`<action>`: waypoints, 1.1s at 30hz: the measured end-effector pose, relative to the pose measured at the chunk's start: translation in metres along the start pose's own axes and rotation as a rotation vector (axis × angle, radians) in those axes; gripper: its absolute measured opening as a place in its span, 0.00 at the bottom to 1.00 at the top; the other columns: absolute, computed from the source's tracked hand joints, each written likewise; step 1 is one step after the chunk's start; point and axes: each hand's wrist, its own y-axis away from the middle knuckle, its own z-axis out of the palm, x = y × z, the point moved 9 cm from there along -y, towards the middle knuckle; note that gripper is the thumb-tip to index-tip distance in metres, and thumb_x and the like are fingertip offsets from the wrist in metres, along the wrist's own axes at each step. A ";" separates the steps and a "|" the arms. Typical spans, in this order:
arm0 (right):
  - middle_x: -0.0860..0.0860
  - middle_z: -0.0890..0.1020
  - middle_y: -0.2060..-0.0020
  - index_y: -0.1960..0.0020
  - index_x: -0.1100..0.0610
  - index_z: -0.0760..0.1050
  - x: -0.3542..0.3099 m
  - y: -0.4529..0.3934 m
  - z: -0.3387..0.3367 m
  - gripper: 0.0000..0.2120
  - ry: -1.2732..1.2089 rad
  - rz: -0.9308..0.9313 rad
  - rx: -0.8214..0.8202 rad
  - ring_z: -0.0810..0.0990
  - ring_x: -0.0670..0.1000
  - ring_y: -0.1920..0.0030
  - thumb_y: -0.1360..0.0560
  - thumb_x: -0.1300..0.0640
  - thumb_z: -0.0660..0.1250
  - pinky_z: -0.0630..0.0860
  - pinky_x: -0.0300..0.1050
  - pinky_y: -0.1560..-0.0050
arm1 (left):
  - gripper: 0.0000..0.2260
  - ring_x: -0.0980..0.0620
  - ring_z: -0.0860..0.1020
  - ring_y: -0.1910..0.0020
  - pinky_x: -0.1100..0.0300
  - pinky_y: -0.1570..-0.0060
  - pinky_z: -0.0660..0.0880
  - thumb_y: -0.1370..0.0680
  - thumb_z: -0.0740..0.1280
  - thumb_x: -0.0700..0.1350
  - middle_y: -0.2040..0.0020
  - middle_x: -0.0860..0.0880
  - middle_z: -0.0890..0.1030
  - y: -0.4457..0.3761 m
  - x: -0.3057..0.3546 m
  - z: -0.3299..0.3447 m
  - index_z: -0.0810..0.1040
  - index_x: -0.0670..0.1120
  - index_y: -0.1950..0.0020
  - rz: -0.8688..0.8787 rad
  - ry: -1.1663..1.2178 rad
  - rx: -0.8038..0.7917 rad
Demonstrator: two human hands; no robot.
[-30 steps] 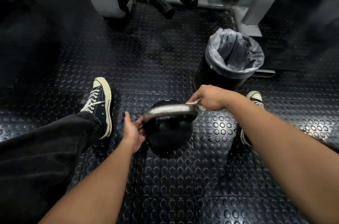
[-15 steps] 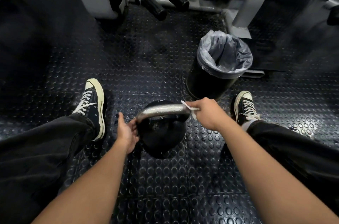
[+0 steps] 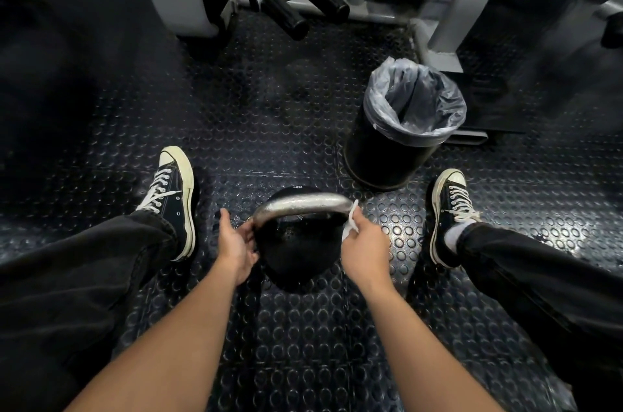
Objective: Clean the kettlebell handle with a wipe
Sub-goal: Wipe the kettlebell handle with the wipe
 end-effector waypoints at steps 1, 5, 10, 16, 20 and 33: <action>0.52 0.82 0.56 0.22 0.50 0.66 -0.001 -0.002 -0.002 0.25 -0.022 0.017 0.038 0.77 0.47 0.64 0.17 0.64 0.56 0.70 0.35 0.69 | 0.40 0.45 0.77 0.38 0.45 0.33 0.69 0.22 0.43 0.72 0.40 0.41 0.81 0.000 0.000 0.001 0.78 0.43 0.35 0.000 -0.003 -0.005; 0.53 0.82 0.59 0.22 0.49 0.67 -0.016 0.010 -0.003 0.25 -0.010 -0.018 0.129 0.76 0.45 0.63 0.17 0.64 0.56 0.72 0.34 0.61 | 0.40 0.46 0.78 0.40 0.48 0.42 0.74 0.21 0.43 0.71 0.40 0.41 0.82 0.000 -0.001 -0.001 0.78 0.42 0.34 -0.011 0.010 0.016; 0.55 0.82 0.57 0.22 0.51 0.67 -0.006 0.011 0.002 0.26 -0.064 0.034 0.119 0.79 0.48 0.61 0.18 0.66 0.55 0.77 0.38 0.61 | 0.40 0.45 0.78 0.39 0.46 0.38 0.73 0.21 0.44 0.71 0.41 0.41 0.82 -0.001 -0.001 0.000 0.79 0.42 0.35 -0.004 0.014 0.000; 0.54 0.83 0.48 0.23 0.49 0.67 -0.020 0.014 -0.003 0.26 -0.058 0.029 0.158 0.81 0.48 0.58 0.18 0.65 0.56 0.82 0.44 0.52 | 0.38 0.45 0.78 0.40 0.46 0.35 0.71 0.21 0.43 0.70 0.43 0.42 0.82 0.002 0.001 0.000 0.80 0.43 0.38 0.005 0.008 0.019; 0.53 0.82 0.51 0.23 0.51 0.68 -0.006 0.008 0.002 0.26 -0.100 0.082 0.132 0.80 0.50 0.59 0.19 0.66 0.56 0.82 0.43 0.57 | 0.38 0.46 0.78 0.42 0.46 0.36 0.71 0.20 0.43 0.70 0.43 0.42 0.82 0.002 0.000 0.000 0.79 0.43 0.38 0.000 0.002 0.019; 0.51 0.80 0.60 0.23 0.53 0.69 -0.002 0.001 0.004 0.26 -0.153 0.072 0.146 0.80 0.48 0.63 0.19 0.68 0.57 0.80 0.37 0.62 | 0.39 0.45 0.77 0.37 0.46 0.37 0.72 0.21 0.45 0.71 0.40 0.41 0.82 -0.009 -0.002 -0.008 0.80 0.43 0.36 0.008 -0.037 0.053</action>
